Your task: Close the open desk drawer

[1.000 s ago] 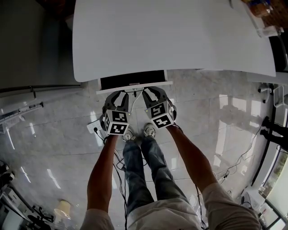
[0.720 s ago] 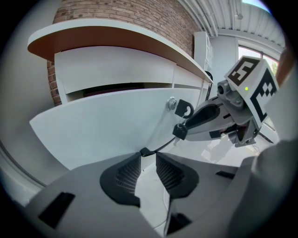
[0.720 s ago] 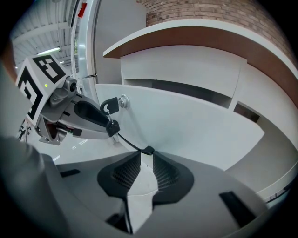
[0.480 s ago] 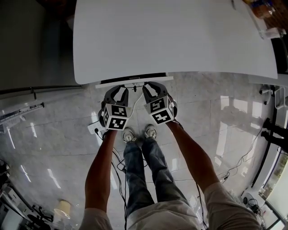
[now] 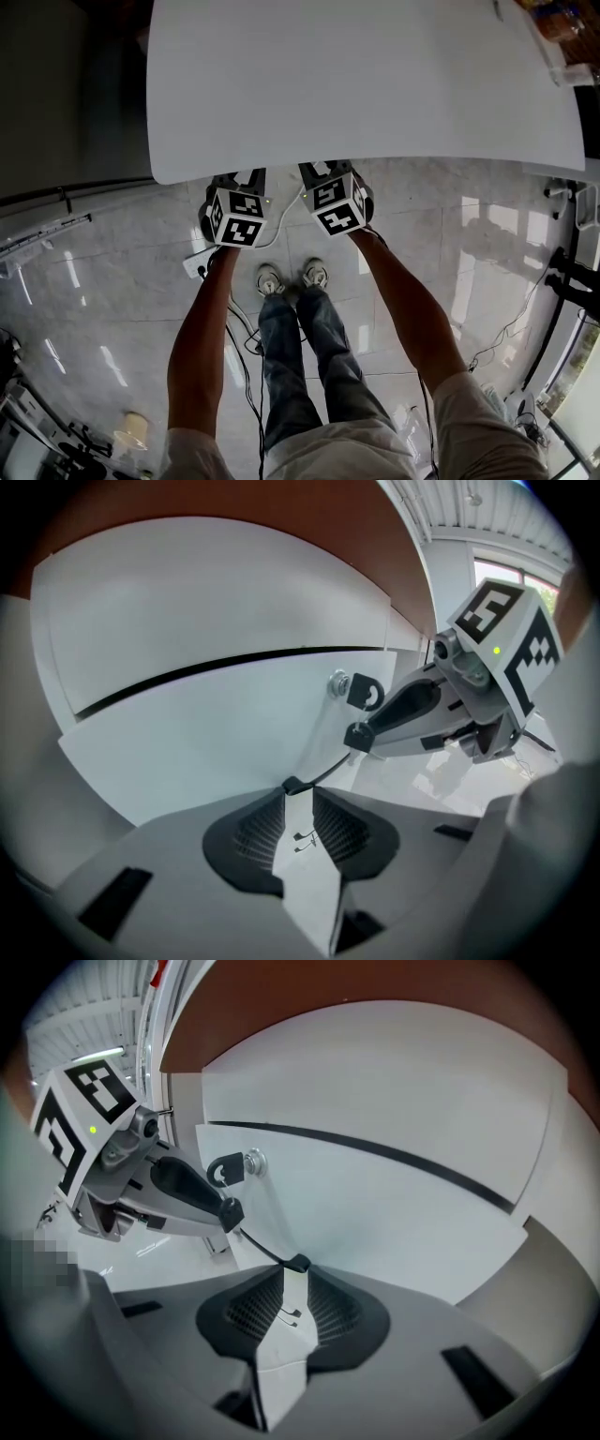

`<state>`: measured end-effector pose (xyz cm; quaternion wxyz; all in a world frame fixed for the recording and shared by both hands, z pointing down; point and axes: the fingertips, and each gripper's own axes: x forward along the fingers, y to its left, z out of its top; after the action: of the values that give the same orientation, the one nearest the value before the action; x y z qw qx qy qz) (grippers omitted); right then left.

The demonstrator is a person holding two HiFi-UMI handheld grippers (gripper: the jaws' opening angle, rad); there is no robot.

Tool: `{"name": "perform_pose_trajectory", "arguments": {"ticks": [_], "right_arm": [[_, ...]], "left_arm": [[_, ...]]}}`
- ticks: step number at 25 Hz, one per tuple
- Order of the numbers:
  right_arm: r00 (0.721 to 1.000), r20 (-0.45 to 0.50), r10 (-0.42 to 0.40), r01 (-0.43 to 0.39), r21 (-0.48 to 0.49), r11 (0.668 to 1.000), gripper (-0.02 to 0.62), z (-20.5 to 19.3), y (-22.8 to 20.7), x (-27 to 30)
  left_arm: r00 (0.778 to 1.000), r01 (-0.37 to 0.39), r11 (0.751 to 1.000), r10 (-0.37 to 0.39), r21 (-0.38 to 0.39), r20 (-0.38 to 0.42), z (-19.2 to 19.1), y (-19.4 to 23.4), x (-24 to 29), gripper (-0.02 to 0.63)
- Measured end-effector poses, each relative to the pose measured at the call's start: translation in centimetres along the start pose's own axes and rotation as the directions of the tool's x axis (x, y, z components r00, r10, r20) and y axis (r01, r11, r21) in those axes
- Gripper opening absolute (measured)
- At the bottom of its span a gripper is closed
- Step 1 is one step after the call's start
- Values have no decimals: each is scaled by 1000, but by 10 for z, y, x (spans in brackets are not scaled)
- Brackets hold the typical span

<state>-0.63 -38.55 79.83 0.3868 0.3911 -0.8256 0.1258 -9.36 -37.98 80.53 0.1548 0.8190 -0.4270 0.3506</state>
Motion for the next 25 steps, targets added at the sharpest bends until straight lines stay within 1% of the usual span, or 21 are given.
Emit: {"name": "perform_pose_trajectory", "arguments": {"ticks": [6, 9, 13, 18, 22, 25], "right_arm": [[1000, 15, -9, 10, -20, 1000, 91, 12, -13, 14], [1000, 21, -3, 4, -38, 999, 89, 13, -15, 14], [1000, 27, -12, 12, -26, 1000, 89, 13, -15, 13], [1000, 17, 1, -1, -12, 1000, 89, 9, -12, 13], [1000, -9, 16, -16, 7, 1000, 89, 1, -6, 8], [999, -24, 35, -35, 1, 999, 89, -14, 10, 0]], "left_arm": [[1000, -9, 999, 9, 51, 1, 9, 16, 12, 89], [1000, -12, 998, 11, 69, 4, 11, 16, 12, 80], [1000, -21, 998, 21, 62, 12, 12, 17, 12, 80], [1000, -27, 998, 27, 58, 5, 6, 15, 11, 80], [999, -24, 999, 25, 45, -28, -9, 10, 7, 80], [1000, -10, 999, 11, 37, -27, -23, -4, -3, 80]]}}
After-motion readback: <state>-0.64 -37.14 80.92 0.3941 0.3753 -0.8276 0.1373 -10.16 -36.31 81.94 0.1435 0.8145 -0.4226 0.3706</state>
